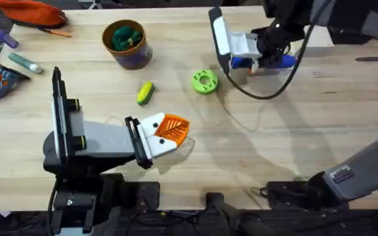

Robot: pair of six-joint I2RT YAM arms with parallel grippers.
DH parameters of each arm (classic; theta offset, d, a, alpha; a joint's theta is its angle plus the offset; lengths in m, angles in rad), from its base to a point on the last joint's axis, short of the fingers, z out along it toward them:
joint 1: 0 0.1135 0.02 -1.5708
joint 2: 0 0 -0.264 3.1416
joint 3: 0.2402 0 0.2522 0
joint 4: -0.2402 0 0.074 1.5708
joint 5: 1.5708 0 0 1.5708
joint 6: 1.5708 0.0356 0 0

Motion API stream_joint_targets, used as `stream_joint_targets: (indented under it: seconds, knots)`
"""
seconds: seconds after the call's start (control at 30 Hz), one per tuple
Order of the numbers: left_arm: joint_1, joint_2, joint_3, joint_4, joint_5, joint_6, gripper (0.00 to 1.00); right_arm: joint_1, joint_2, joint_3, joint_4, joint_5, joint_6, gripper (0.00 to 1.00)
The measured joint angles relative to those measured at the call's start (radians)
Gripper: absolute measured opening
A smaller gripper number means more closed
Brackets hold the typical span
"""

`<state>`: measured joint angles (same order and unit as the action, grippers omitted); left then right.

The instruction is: Pick up the gripper from the table and insert it into the empty holder that is missing its gripper. Then pick up a screw, insert it into the mounting hole, and use the screwdriver to tighten it. Finally, clean up the table by picking up the vegetable and placing it into the bucket.

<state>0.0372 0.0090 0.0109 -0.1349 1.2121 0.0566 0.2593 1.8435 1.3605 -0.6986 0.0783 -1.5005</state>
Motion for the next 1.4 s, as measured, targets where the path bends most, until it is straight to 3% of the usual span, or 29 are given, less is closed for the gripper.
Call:
stream_joint_targets:
  seconds: [0.27,0.63,1.3,1.33,1.4]
  knots:
    - [0.000,0.000,0.000,0.000,0.000,0.000,0.015,0.000,0.034,0.000,-0.159,0.032,-0.069,0.026]
    - [0.000,0.000,0.000,0.000,-0.001,0.000,0.015,-0.002,0.034,0.000,-0.155,-0.074,-0.066,0.026]
    - [0.000,0.000,0.000,0.000,-0.001,0.000,0.015,-0.002,0.071,0.000,-0.134,-0.091,-0.047,0.030]
    - [0.000,0.000,0.000,0.000,-0.001,0.000,0.015,-0.002,0.071,0.000,-0.135,-0.091,-0.041,0.113]
    - [0.000,0.000,0.000,0.000,-0.001,0.000,0.015,-0.002,0.071,0.000,-0.135,-0.090,-0.040,0.386]
